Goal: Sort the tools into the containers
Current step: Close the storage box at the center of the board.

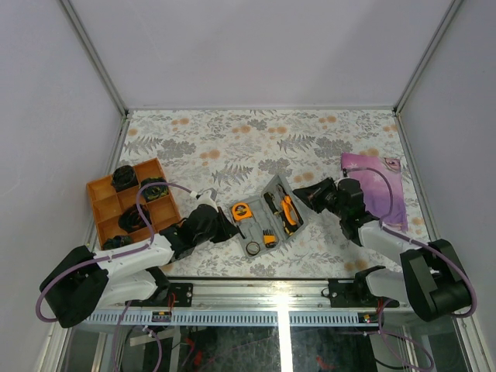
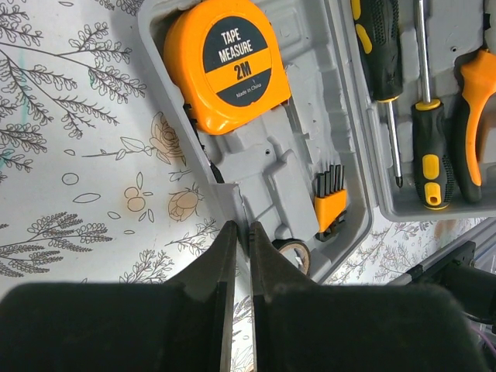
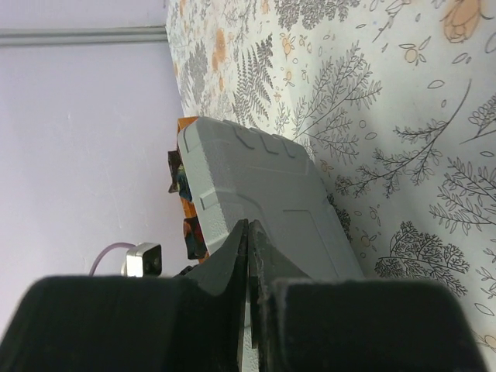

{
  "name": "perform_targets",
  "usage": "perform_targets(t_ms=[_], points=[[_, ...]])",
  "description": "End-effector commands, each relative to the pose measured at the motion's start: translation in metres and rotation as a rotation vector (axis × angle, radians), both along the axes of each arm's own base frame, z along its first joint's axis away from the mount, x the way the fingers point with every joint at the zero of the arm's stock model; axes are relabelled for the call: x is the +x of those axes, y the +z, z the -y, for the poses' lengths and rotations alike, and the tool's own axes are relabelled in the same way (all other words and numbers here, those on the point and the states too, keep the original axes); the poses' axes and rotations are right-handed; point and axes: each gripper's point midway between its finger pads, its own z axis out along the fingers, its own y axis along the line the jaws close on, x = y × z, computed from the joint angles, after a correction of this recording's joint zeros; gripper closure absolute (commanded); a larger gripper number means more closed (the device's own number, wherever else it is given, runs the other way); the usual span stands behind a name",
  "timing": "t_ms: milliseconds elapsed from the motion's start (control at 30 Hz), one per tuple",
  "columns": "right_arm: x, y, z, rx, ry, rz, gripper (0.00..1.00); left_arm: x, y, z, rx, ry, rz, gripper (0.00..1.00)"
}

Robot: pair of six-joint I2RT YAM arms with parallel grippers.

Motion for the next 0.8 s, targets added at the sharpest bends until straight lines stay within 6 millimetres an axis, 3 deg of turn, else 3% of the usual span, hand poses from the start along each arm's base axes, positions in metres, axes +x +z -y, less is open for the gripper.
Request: perform_targets(t_ms=[0, 167, 467, 767], points=[[-0.012, -0.001, -0.014, -0.085, 0.106, 0.009, 0.97, -0.001, 0.021, 0.019, -0.074, -0.057, 0.035, 1.0], [-0.018, 0.007, -0.014, -0.127, 0.149, 0.045, 0.96, 0.0, 0.025, 0.018, -0.077, -0.052, 0.043, 1.0], [-0.032, 0.015, -0.021, -0.105, 0.205, 0.076, 0.96, 0.012, 0.059, 0.034, -0.104, -0.08, 0.093, 1.0], [-0.04, 0.017, -0.022, -0.12, 0.23, 0.082, 0.96, 0.02, 0.078, 0.047, -0.138, -0.097, 0.116, 1.0]])
